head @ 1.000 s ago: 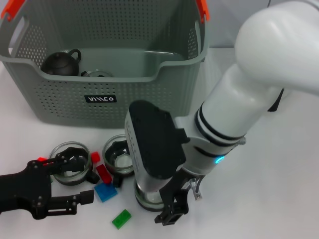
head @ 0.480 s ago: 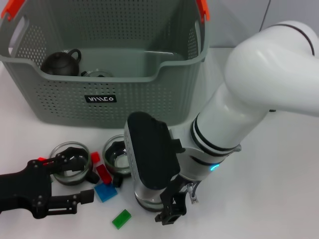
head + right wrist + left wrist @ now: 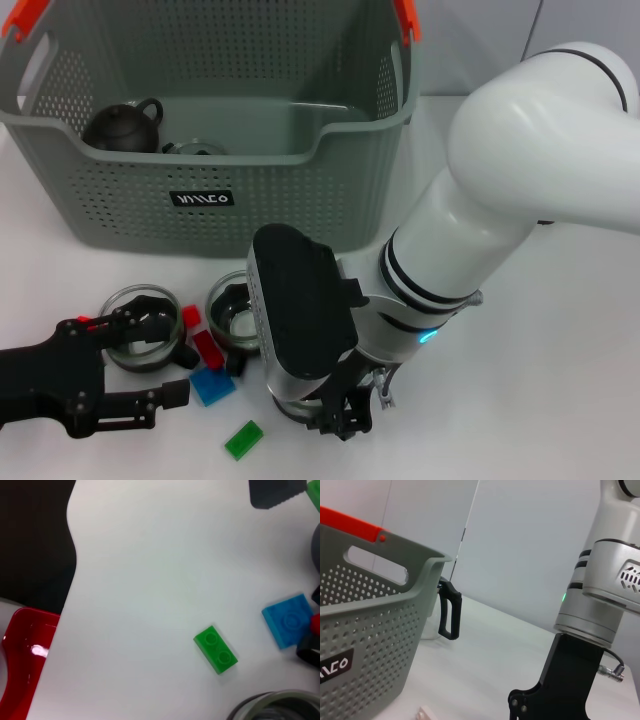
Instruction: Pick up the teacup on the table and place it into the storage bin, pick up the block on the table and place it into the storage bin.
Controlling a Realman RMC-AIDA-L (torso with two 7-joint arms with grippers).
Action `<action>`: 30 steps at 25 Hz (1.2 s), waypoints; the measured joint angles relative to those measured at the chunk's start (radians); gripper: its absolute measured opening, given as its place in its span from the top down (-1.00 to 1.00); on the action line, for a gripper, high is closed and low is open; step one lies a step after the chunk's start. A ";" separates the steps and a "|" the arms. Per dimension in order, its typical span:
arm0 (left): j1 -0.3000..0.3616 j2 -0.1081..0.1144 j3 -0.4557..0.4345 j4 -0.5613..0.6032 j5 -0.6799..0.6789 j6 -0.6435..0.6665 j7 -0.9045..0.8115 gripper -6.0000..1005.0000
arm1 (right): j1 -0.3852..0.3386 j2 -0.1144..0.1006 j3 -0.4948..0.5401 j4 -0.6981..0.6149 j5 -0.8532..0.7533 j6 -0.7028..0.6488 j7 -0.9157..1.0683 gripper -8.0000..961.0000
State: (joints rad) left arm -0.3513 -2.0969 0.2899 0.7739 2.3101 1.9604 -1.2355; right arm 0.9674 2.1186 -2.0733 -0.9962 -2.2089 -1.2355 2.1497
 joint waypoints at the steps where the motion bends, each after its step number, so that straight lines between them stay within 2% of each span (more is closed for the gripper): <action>1: 0.000 0.000 0.000 0.000 0.000 0.000 0.000 -0.68 | 0.000 0.000 0.001 0.000 0.000 0.001 0.000 -0.02; 2: 0.000 0.000 0.000 0.000 0.000 0.000 0.000 -0.68 | -0.001 0.000 0.002 -0.001 0.000 0.001 0.000 0.13; 7: 0.000 0.000 0.000 -0.001 -0.001 0.000 0.001 -0.68 | -0.008 -0.006 0.010 -0.019 0.015 -0.013 0.002 0.56; 11: 0.001 0.000 0.000 -0.001 -0.001 0.000 0.001 -0.68 | -0.013 -0.011 0.047 -0.049 0.019 -0.068 0.003 0.80; 12: 0.001 0.000 0.000 -0.001 -0.001 0.000 0.001 -0.68 | -0.022 -0.015 0.105 -0.075 0.018 -0.130 0.001 0.87; 14: 0.000 0.000 0.000 -0.001 -0.002 0.000 0.001 -0.68 | -0.032 -0.017 0.145 -0.093 0.018 -0.164 -0.005 0.87; 15: 0.000 0.000 0.000 -0.001 -0.002 0.000 0.001 -0.68 | -0.055 -0.020 0.232 -0.133 0.013 -0.249 -0.026 0.87; 16: 0.000 0.000 0.000 -0.001 -0.002 0.000 0.000 -0.68 | -0.055 -0.020 0.232 -0.133 0.013 -0.249 -0.026 0.87; 18: 0.000 0.000 0.000 -0.001 -0.002 0.000 0.000 -0.68 | -0.086 -0.023 0.371 -0.179 0.001 -0.371 -0.067 0.87; 19: -0.001 0.000 0.000 -0.001 -0.002 0.000 -0.001 -0.68 | -0.106 -0.023 0.501 -0.208 -0.008 -0.471 -0.104 0.87; 20: -0.001 0.000 0.000 -0.001 -0.002 0.000 -0.001 -0.68 | -0.106 -0.023 0.501 -0.208 -0.008 -0.471 -0.104 0.87; 24: -0.002 0.000 0.000 -0.001 -0.003 0.000 -0.002 -0.68 | -0.132 -0.023 0.800 -0.247 0.015 -0.665 -0.200 0.87; 27: -0.005 0.001 0.000 -0.001 -0.009 -0.001 -0.002 -0.68 | -0.150 -0.025 1.012 -0.246 0.160 -0.732 -0.274 0.86; 30: -0.009 0.001 0.000 -0.001 -0.012 -0.001 -0.002 -0.68 | -0.173 -0.025 1.159 -0.216 0.381 -0.694 -0.287 0.86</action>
State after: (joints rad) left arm -0.3600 -2.0957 0.2899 0.7730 2.2985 1.9592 -1.2379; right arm 0.7941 2.0932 -0.9140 -1.2121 -1.8280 -1.9290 1.8632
